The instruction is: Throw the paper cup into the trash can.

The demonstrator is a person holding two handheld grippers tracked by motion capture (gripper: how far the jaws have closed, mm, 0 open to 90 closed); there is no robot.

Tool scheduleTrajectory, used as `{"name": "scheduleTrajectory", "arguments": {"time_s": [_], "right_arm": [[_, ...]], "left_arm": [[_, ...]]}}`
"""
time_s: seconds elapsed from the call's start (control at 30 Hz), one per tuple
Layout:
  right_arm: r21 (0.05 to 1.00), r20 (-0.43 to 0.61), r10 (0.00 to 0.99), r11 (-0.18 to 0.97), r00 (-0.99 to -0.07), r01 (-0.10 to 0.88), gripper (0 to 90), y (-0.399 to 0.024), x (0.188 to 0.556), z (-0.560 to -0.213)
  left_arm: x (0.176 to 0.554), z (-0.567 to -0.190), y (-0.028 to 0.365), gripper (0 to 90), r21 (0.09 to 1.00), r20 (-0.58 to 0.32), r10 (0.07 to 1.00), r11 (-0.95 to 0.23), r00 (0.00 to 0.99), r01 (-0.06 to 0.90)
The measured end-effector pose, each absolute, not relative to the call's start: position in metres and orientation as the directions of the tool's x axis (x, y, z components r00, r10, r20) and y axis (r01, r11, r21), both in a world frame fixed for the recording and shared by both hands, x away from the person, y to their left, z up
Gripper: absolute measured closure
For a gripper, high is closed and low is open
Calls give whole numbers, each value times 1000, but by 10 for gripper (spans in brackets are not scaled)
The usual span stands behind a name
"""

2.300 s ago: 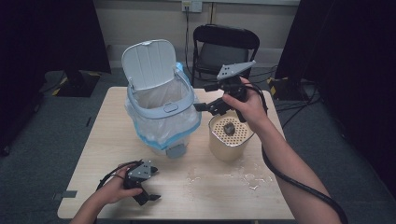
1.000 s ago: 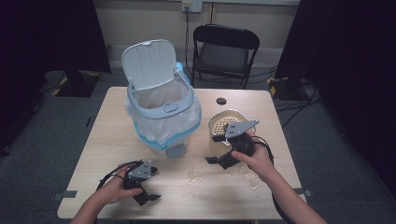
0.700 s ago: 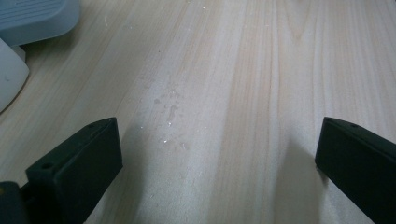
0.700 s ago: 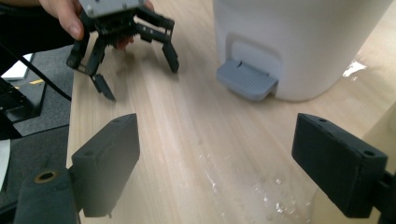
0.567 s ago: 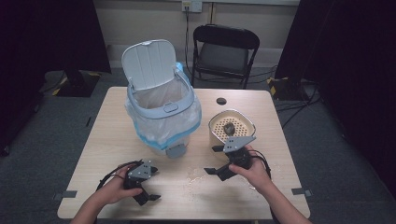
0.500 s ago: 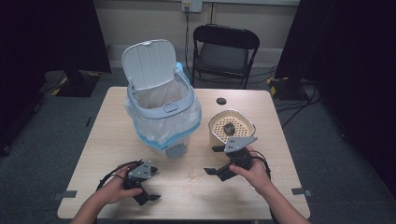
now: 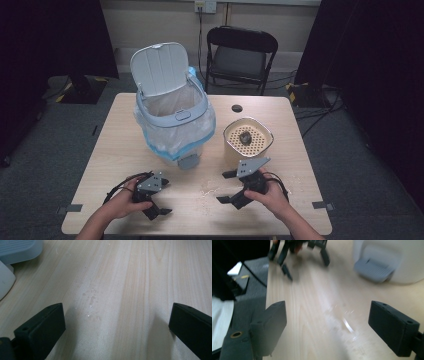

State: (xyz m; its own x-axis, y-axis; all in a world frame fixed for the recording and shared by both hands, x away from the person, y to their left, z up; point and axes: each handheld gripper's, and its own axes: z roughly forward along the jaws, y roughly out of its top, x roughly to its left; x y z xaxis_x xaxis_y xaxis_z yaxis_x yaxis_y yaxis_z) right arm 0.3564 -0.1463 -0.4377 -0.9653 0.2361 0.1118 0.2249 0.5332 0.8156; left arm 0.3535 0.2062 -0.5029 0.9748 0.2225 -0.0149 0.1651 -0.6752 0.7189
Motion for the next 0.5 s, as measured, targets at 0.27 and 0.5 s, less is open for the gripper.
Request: {"name": "scheduleTrajectory", "arguments": {"time_s": [0.27,0.5], "right_arm": [[767,113,245,595,-963,241,146,-138,348,-483],[742,42,239,643,-970,190,147,-130,344,-498]], "left_arm": [[353,-503,206,0,717,-16,222,-677,975,166],[353,-503,206,0,716,-15,224,-678,975,167]]}}
